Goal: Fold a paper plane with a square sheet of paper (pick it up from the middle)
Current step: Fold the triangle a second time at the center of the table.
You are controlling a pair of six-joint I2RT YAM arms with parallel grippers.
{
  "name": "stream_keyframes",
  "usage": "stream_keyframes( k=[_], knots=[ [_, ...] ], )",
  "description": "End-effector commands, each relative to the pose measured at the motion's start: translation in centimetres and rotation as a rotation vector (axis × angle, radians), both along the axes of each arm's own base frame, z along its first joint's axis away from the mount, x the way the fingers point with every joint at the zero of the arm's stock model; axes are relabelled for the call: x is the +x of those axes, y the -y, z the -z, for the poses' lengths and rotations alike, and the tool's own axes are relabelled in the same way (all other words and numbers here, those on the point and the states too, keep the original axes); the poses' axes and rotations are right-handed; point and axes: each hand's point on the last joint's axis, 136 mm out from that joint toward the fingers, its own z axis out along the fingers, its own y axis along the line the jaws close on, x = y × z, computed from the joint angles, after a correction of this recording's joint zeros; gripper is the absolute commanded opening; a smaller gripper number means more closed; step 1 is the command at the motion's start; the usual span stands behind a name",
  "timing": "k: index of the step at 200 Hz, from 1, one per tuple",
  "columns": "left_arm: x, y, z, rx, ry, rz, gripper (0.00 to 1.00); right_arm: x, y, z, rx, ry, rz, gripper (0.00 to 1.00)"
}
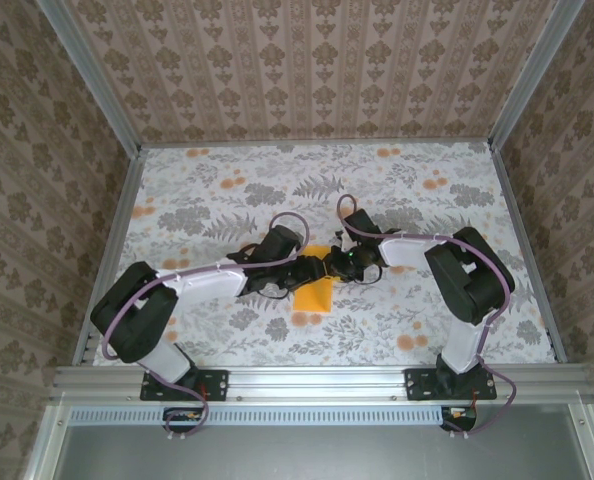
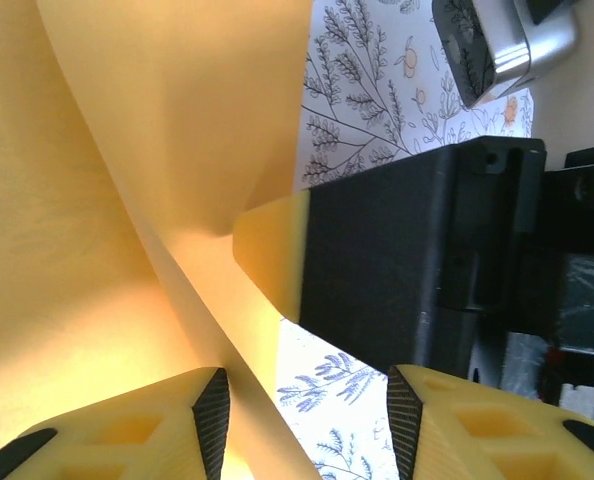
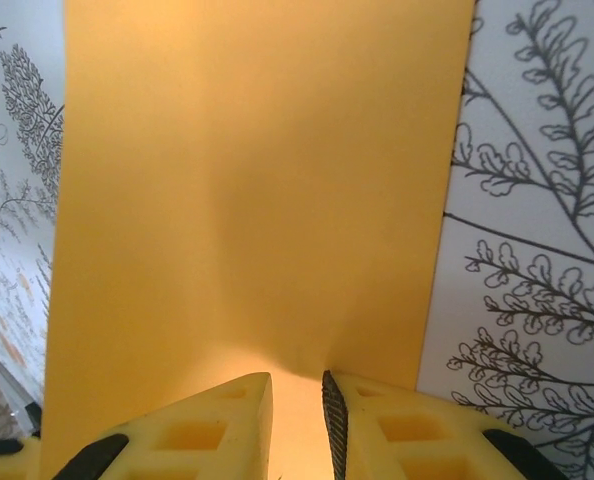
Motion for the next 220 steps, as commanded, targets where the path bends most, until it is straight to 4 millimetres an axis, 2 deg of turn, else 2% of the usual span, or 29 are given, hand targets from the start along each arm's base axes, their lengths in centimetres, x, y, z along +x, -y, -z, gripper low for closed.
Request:
stream_keyframes(
  k=[1, 43, 65, 126, 141, 159, 186, 220],
  knots=[
    [0.3, 0.0, 0.6, -0.019, -0.017, -0.014, 0.5, -1.2, 1.1, 1.0, -0.007, -0.069, 0.026, 0.25],
    [0.5, 0.1, 1.0, -0.036, -0.03, -0.016, 0.52, -0.9, 0.6, -1.2, 0.042, -0.047, 0.01, 0.25],
    [0.4, -0.1, 1.5, -0.027, -0.044, -0.023, 0.51, -0.8, 0.9, -2.2, 0.042, -0.021, 0.005, 0.2],
    [1.1, 0.0, 2.3, -0.028, -0.069, -0.043, 0.5, -2.2, 2.2, -1.7, 0.003, -0.022, -0.006, 0.2],
    [1.3, 0.0, 2.6, -0.027, -0.079, -0.053, 0.5, -2.5, 2.8, -2.1, -0.004, 0.006, -0.011, 0.2],
    [1.4, 0.1, 2.9, -0.025, -0.089, -0.059, 0.5, -2.9, 3.5, -3.0, -0.011, 0.057, -0.016, 0.24],
    [1.5, 0.1, 3.2, -0.022, -0.099, -0.063, 0.5, -3.6, 4.3, -4.5, -0.01, 0.145, -0.03, 0.35],
    [1.6, 0.0, 3.3, -0.018, -0.104, -0.068, 0.49, -4.3, 3.5, -6.1, 0.066, 0.197, -0.079, 0.44]
  ],
)
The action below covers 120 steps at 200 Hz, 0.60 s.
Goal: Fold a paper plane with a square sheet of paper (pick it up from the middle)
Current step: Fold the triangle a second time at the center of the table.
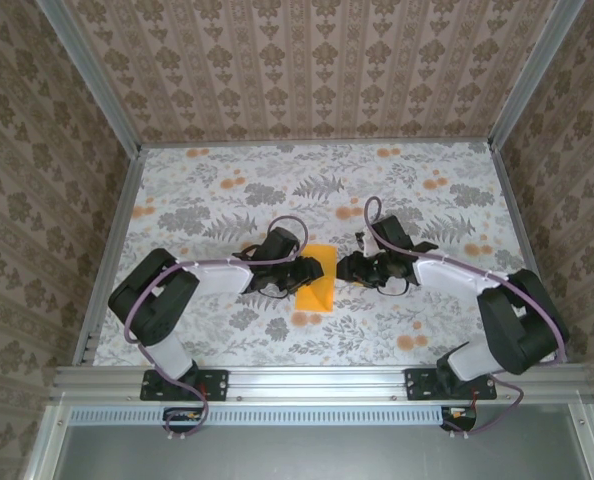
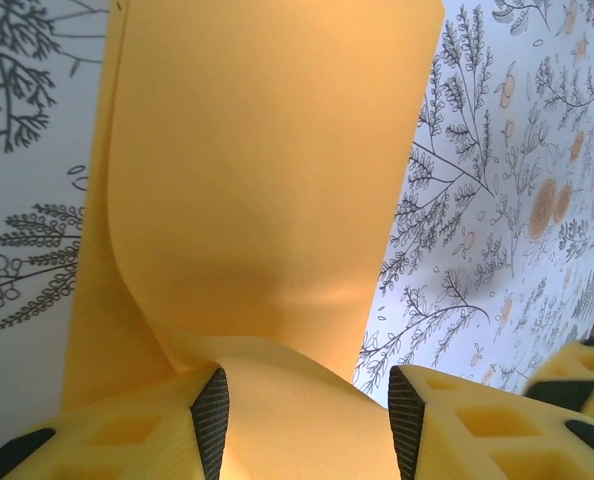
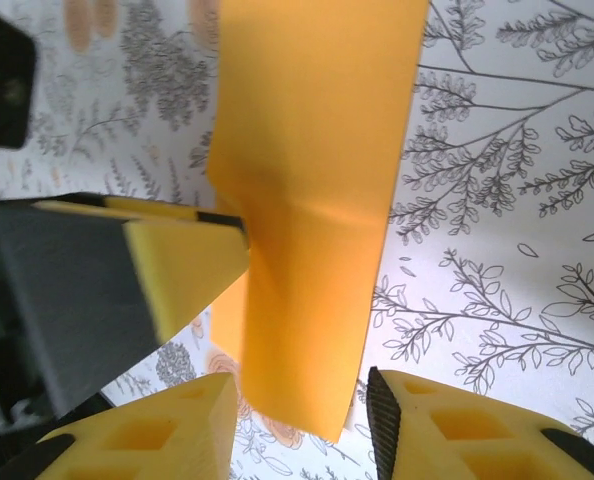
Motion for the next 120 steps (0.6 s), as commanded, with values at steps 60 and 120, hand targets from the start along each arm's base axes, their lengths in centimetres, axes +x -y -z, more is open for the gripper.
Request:
stream_keyframes(
  k=[60, 120],
  knots=[
    [0.4, 0.3, -0.3, -0.016, -0.012, -0.018, 0.48, -0.9, -2.9, 0.2, 0.072, -0.024, -0.136, 0.43],
    [0.4, 0.3, -0.3, -0.017, -0.016, -0.018, 0.48, -0.6, -4.5, 0.6, 0.1, -0.044, -0.16, 0.41]
  ],
)
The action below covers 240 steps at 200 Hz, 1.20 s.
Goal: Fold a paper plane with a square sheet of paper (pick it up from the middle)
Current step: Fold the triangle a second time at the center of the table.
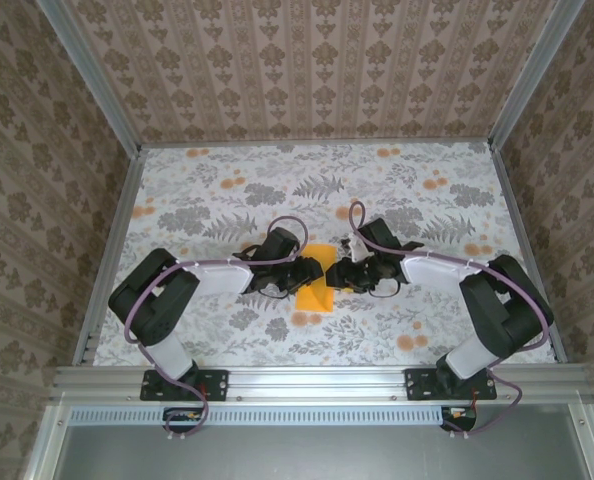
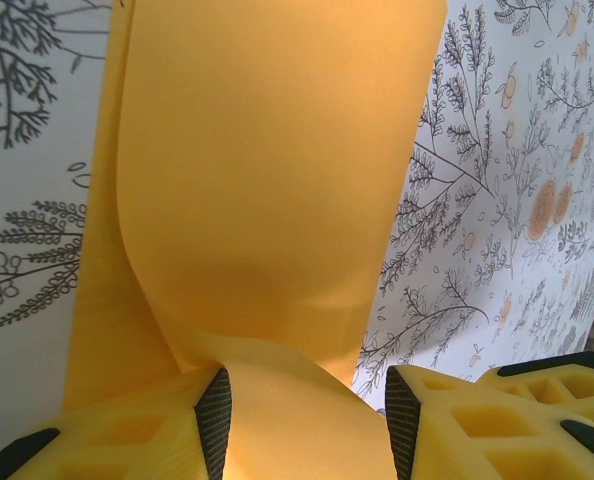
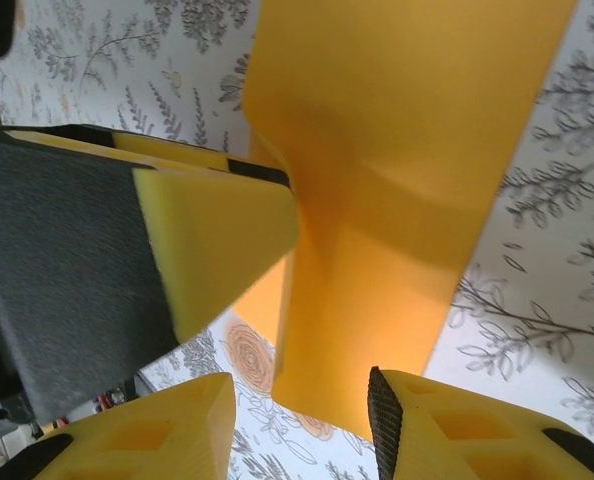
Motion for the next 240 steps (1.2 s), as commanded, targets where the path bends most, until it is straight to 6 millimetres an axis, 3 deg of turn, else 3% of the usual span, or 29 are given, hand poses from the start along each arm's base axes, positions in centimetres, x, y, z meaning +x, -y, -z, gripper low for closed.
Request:
stream_keyframes(
  k=[1, 38, 73, 134, 161, 188, 240],
  knots=[
    [0.4, 0.3, -0.3, -0.016, -0.01, -0.012, 0.48, 0.6, -1.3, -0.8, 0.045, 0.018, -0.026, 0.4],
    [0.3, 0.3, -0.3, -0.015, -0.016, -0.009, 0.48, 1.0, -1.3, -0.2, 0.03, 0.006, -0.019, 0.29],
    [0.2, 0.2, -0.7, -0.016, -0.012, -0.006, 0.48, 1.1, -1.5, -0.2, 0.035, 0.003, -0.027, 0.25],
    [0.2, -0.3, -1.4, -0.009, 0.003, -0.015, 0.46, 1.3, -1.6, -0.3, 0.039, 0.003, -0.026, 0.07],
    [-0.1, -1.6, -1.9, 0.025, 0.022, -0.033, 0.46, 1.2, -1.4, -0.1, 0.026, 0.019, -0.037, 0.0],
    [-0.7, -3.4, -1.8, 0.076, 0.031, -0.065, 0.45, 1.0, -1.6, -0.8, 0.038, 0.057, -0.068, 0.0],
    [-1.3, -8.1, -1.4, 0.226, 0.053, -0.151, 0.43, -1.4, -4.6, -2.3, 0.114, 0.085, -0.217, 0.0]
  ],
)
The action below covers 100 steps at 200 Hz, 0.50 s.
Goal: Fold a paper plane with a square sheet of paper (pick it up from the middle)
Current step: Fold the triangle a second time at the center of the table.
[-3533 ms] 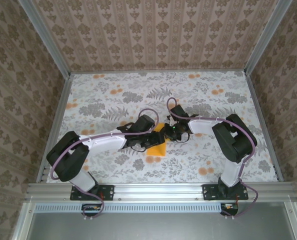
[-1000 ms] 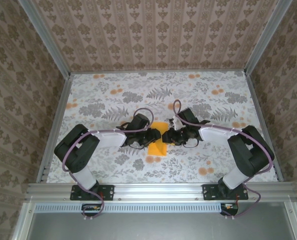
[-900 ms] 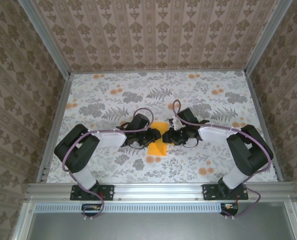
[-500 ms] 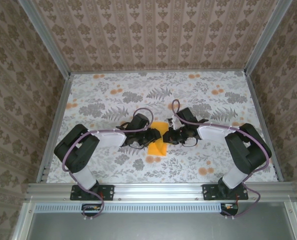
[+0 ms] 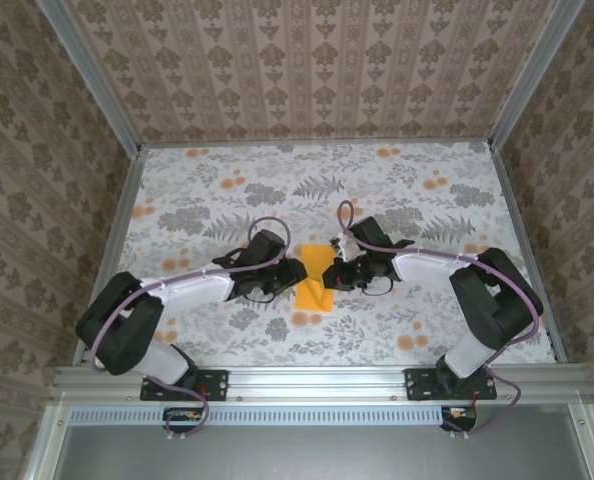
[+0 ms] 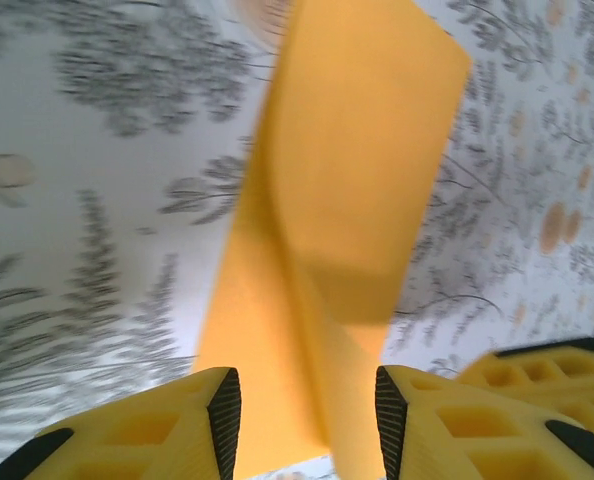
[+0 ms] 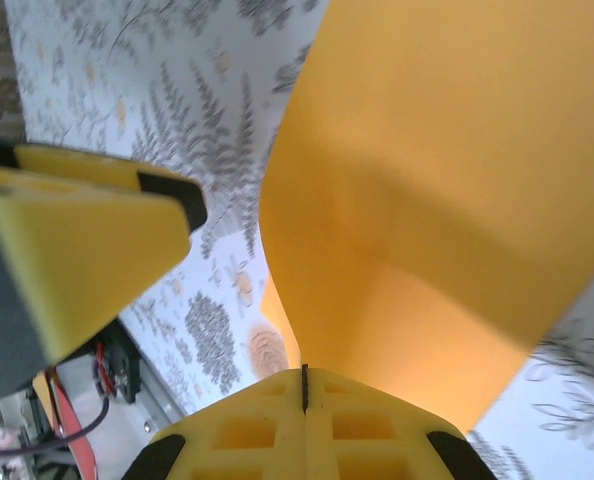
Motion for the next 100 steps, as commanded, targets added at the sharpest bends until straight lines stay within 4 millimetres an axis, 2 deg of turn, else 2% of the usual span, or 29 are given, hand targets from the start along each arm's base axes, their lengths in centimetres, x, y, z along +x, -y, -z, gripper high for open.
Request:
stream_keyframes(
  k=[1, 15, 38, 77, 100],
  knots=[
    [-0.3, -3.2, 0.8, 0.125, 0.008, -0.049, 0.43, -1.0, -2.3, -2.2, 0.076, 0.053, -0.111, 0.0],
    [-0.4, -3.8, 0.7, 0.144, 0.013, -0.057, 0.43, -1.5, -2.8, -1.6, 0.059, 0.044, -0.137, 0.0],
    [-0.5, -4.0, 0.6, 0.147, 0.016, -0.057, 0.43, -1.2, -2.8, -0.3, 0.023, 0.016, -0.124, 0.0],
    [-0.5, -3.4, 0.5, 0.125, 0.018, -0.035, 0.43, 0.8, -0.6, 1.7, -0.186, 0.04, -0.051, 0.0],
    [-0.4, -2.6, 0.1, 0.103, 0.029, -0.001, 0.43, 1.9, 0.1, 1.3, -0.224, 0.072, -0.025, 0.0]
  ],
)
